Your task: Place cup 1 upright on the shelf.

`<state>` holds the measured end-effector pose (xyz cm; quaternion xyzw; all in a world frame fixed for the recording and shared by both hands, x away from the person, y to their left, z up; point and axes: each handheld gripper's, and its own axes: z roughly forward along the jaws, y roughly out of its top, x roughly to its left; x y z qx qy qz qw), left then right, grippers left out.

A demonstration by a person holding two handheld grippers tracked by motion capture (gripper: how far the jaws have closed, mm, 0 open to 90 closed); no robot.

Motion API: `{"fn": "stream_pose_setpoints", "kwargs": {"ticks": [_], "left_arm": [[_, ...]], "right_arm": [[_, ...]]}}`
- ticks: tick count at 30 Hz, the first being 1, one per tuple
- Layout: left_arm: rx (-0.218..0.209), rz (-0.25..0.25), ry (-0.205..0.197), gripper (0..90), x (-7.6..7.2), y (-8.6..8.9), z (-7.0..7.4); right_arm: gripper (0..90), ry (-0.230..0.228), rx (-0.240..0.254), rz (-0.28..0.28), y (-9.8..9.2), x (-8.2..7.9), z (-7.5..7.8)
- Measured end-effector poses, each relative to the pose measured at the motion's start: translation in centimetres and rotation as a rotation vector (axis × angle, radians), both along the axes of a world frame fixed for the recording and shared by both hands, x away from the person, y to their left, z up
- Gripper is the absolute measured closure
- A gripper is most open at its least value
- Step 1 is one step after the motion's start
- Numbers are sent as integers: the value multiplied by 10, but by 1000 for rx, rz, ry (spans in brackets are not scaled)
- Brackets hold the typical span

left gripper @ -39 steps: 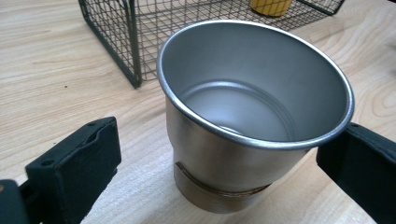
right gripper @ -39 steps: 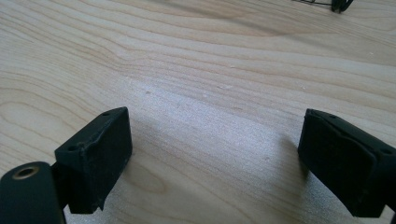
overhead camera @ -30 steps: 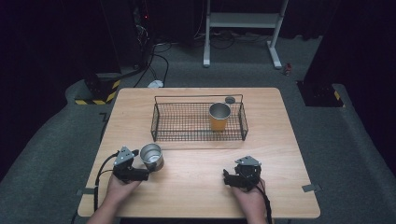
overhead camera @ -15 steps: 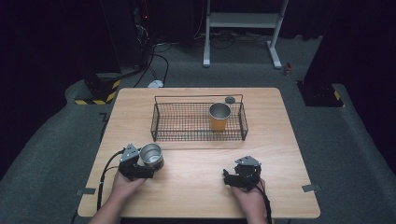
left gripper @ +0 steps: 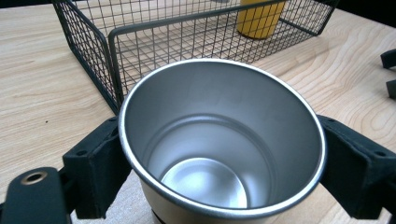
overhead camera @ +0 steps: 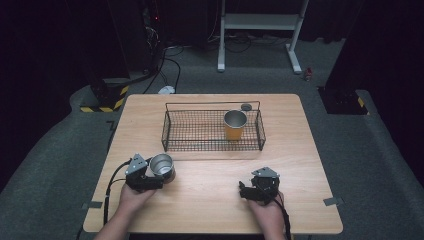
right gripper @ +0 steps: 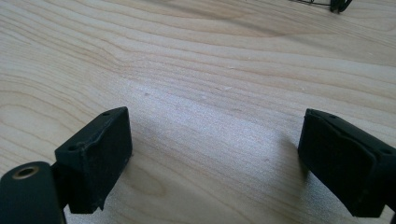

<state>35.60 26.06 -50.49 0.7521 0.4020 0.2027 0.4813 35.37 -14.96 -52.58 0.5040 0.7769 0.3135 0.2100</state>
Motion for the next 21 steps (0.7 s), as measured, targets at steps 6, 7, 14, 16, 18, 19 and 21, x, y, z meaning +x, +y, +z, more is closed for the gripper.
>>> {"fn": "stream_pose_setpoints", "kwargs": {"ticks": [6, 7, 14, 16, 18, 19, 21], "left_arm": [[29, 8, 0, 130, -2, 2, -3], [29, 6, 0, 128, -2, 3, -4], [35, 10, -32, 155, -3, 2, -3], [30, 18, -31, 152, -2, 2, -3], [33, 19, -37, 148, -2, 2, -3], [32, 22, -37, 148, -1, 1, -3], [31, 27, -35, 143, 0, 0, -2]], "right_arm": [[98, 0, 0, 0, 0, 0, 0], [98, 0, 0, 0, 0, 0, 0], [98, 0, 0, 0, 0, 0, 0], [98, 0, 0, 0, 0, 0, 0], [98, 0, 0, 0, 0, 0, 0], [98, 0, 0, 0, 0, 0, 0], [98, 0, 0, 0, 0, 0, 0]]}}
